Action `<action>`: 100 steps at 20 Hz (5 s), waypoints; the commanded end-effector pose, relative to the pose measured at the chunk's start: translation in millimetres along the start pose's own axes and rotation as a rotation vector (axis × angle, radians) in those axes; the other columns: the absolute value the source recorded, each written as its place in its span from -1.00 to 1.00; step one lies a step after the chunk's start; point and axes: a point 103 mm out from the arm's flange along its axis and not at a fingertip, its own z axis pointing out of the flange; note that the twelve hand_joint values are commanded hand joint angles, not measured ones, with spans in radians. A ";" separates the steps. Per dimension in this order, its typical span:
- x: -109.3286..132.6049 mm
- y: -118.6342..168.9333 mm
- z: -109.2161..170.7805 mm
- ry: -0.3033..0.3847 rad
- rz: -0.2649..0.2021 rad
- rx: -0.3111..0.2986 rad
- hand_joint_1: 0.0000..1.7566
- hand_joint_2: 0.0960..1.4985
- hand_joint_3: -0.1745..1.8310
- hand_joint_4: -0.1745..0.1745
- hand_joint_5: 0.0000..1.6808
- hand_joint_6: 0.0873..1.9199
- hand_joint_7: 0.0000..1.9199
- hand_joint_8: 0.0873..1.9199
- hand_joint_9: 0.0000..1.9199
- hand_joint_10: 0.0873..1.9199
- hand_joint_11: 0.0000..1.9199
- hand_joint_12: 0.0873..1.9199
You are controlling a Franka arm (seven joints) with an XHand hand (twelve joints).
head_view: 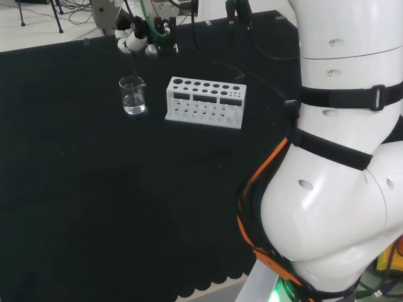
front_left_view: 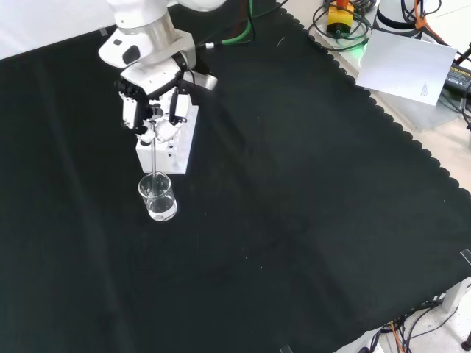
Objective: Stir in the beaker to the left of the white test tube rack with the glass rod.
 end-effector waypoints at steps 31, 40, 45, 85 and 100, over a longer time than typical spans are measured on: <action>-10.9 4.1 -10.9 -0.025 0.018 -0.008 0.47 -0.13 -0.04 -1.00 0.19 -0.08 0.16 0.33 0.69 0.00 0.74 -0.15; 25.0 1.2 4.6 -0.020 -0.026 0.015 0.47 -0.13 -0.04 -1.00 0.19 -0.08 0.16 0.33 0.69 0.00 0.74 -0.15; 35.9 11.4 16.2 -0.017 -0.039 0.032 0.47 -0.13 -0.04 -1.00 0.19 -0.08 0.16 0.33 0.69 0.01 0.74 -0.15; 30.6 -0.5 11.1 -0.030 -0.032 0.031 0.47 -0.13 -0.04 -1.00 0.19 -0.08 0.16 0.33 0.69 0.01 0.74 -0.14; 21.5 -6.2 -5.9 -0.046 -0.031 0.007 0.47 -0.13 -0.04 -1.00 0.19 -0.08 0.16 0.33 0.69 0.01 0.74 -0.14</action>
